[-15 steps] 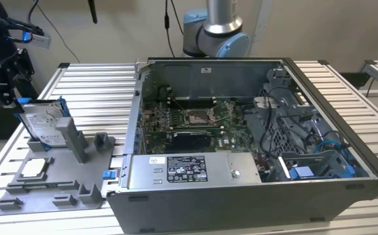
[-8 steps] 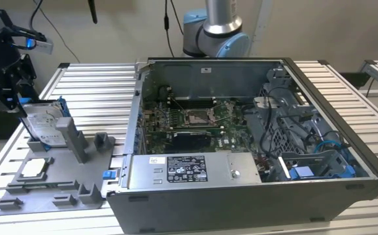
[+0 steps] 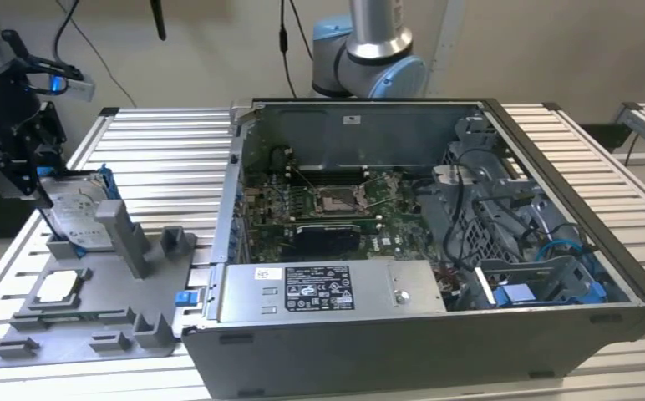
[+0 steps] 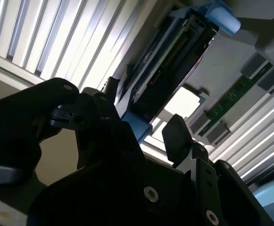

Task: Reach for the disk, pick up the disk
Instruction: 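Pick up the disk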

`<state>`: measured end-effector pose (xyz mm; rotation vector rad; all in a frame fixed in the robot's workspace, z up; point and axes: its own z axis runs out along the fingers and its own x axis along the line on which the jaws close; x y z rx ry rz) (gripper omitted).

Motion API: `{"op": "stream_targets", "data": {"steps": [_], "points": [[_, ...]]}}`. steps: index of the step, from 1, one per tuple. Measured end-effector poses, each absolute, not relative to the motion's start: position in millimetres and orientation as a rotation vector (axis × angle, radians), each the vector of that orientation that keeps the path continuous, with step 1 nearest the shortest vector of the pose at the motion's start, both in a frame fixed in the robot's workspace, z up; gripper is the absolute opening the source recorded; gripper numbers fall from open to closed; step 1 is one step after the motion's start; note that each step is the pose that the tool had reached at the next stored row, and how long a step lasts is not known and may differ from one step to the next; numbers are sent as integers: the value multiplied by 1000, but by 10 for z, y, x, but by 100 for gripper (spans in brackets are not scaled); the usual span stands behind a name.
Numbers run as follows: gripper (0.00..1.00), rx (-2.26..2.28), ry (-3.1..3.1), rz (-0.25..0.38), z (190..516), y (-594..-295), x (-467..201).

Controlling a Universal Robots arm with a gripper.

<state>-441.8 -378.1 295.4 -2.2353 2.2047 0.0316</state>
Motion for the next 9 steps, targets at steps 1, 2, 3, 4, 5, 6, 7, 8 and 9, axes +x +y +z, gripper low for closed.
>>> {"op": "stream_targets", "data": {"steps": [1,2,3,4,5,6,7,8,9], "points": [[100,-2237,2201,30,2941,-3781,-4420],[100,-2238,2198,28,2930,-3780,-4423],[100,-2239,2196,26,2918,-3777,-4428],[100,-2240,2191,22,2894,-3771,-4443],[100,-2239,2190,20,2881,-3768,-4451],[100,-2239,2187,17,2866,-3766,-4459],[100,-2240,2185,15,2851,-3765,-4463],[100,-2240,2183,13,2835,-3765,-4464],[100,-2240,2181,12,2819,-3765,-4464]]}}
